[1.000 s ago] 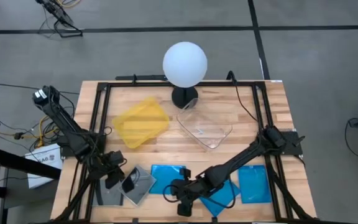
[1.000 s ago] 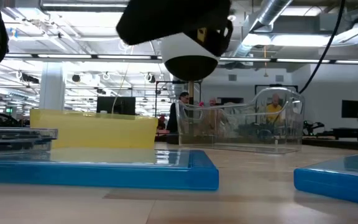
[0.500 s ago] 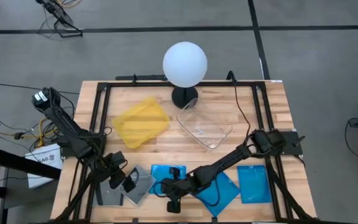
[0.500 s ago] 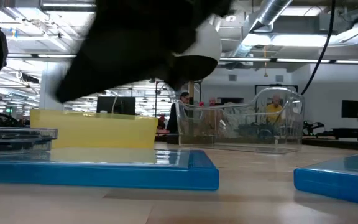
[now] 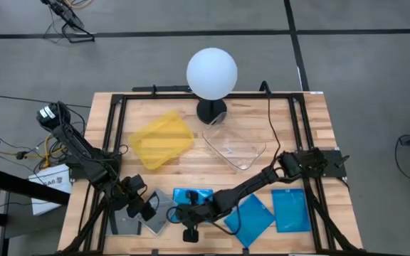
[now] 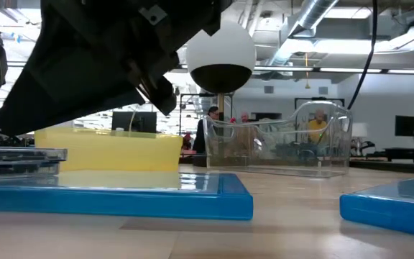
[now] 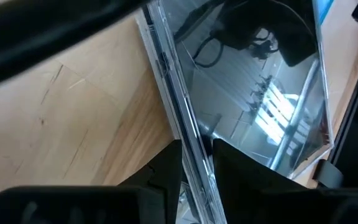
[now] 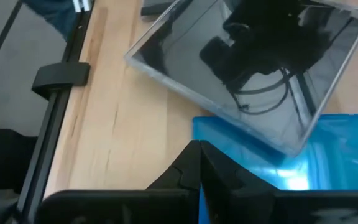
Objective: Pick & place jewel cases by type
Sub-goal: Put the right black CD case into the yellow bin
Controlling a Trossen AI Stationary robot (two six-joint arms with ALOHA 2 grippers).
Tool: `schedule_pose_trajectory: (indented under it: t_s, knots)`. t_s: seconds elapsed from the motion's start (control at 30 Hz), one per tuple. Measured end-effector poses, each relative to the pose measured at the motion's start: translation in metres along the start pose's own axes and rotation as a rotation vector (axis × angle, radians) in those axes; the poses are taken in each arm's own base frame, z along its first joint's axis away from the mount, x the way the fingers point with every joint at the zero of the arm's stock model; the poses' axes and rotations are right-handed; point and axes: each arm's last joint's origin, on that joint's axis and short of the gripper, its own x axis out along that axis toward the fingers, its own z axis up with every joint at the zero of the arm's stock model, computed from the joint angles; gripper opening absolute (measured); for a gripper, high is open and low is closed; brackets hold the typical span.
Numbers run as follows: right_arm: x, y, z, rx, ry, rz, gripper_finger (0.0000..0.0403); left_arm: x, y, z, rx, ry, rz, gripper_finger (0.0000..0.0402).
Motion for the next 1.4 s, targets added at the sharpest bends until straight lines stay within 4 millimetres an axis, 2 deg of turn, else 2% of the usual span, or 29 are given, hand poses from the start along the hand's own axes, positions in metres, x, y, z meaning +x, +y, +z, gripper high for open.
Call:
schedule_pose_trajectory:
  t_s: [0.2,0.73,1.03,1.33,1.4]
  knots:
    - [0.001,-0.009,0.003,0.015,0.005,-0.010,0.0000,0.001,-0.001,0.001,-0.005,-0.003,-0.010,0.0083]
    - [0.001,-0.008,0.002,0.039,0.008,-0.007,0.0000,0.002,0.000,0.006,-0.021,-0.005,-0.005,0.0083]
    - [0.021,-0.009,-0.011,0.067,0.011,0.017,0.0000,0.002,-0.001,0.007,-0.016,-0.003,-0.007,0.0083]
    - [0.023,-0.022,0.000,0.093,-0.040,0.011,0.0000,0.002,-0.001,0.007,-0.018,-0.008,-0.011,0.0083]
    - [0.029,-0.027,-0.002,0.101,-0.046,0.009,0.0000,0.002,-0.001,0.007,-0.019,-0.005,-0.008,0.0083]
